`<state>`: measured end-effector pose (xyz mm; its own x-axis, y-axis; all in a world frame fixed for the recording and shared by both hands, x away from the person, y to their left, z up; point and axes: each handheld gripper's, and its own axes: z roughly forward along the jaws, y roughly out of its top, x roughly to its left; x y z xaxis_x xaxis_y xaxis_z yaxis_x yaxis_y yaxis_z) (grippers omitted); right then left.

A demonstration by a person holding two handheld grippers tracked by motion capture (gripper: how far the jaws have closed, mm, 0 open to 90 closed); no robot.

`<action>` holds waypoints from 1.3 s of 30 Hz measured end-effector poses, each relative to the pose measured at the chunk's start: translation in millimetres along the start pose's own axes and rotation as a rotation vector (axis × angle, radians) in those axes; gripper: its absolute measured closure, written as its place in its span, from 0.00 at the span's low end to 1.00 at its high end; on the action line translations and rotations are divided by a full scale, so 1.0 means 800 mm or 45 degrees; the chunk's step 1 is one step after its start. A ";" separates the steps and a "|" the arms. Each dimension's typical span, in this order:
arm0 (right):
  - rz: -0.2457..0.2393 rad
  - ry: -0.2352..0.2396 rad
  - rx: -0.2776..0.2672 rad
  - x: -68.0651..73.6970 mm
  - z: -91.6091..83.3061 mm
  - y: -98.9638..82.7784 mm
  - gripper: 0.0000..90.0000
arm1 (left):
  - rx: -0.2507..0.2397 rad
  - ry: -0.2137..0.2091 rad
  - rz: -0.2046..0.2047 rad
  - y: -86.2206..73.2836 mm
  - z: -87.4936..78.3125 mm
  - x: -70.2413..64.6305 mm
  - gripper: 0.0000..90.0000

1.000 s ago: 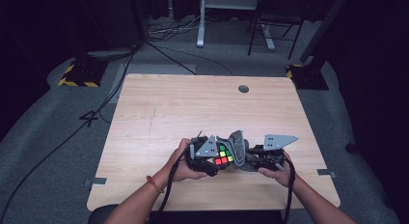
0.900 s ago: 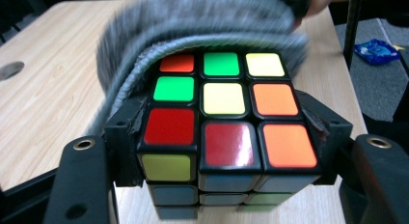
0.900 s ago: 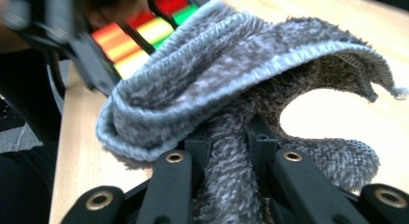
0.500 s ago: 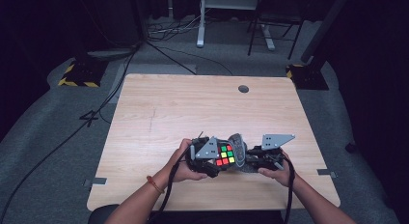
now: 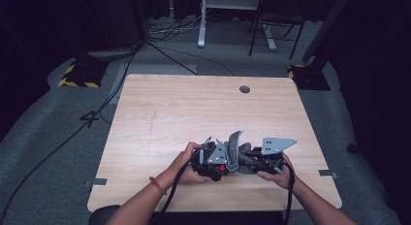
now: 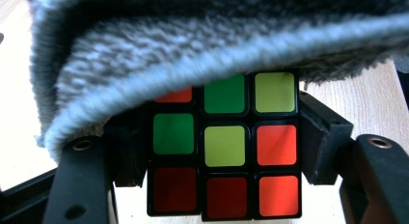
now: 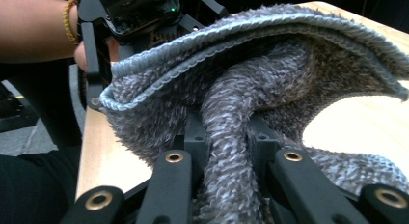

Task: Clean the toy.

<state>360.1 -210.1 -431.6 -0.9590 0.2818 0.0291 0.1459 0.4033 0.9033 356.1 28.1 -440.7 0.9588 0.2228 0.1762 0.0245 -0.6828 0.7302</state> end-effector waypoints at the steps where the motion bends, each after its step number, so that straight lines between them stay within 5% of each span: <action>1: 0.004 -0.017 0.004 -0.002 -0.001 -0.001 0.85 | -0.014 0.000 -0.005 0.000 -0.002 0.001 0.37; 5: 0.042 -0.070 0.070 -0.015 -0.001 -0.011 0.85 | -0.091 -0.008 0.002 0.003 -0.016 0.003 0.37; 15: 0.122 0.009 0.205 -0.030 0.012 -0.037 0.84 | -0.252 -0.022 0.004 0.007 -0.036 0.000 0.37; 24: 0.196 0.118 0.048 -0.029 0.007 -0.034 0.85 | -0.219 -0.038 -0.017 0.000 -0.028 0.005 0.36; 34: 0.124 0.060 0.028 -0.019 0.001 -0.021 0.85 | -0.104 -0.016 0.000 -0.001 -0.015 0.003 0.36; 39: 0.089 0.007 0.059 -0.015 0.002 -0.018 0.85 | -0.156 -0.021 -0.024 0.001 -0.021 0.004 0.37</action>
<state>370.2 -218.0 -445.6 -0.9474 0.3061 0.0936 0.2235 0.4231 0.8781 354.4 40.2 -428.3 0.9631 0.2224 0.1518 0.0084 -0.5883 0.8086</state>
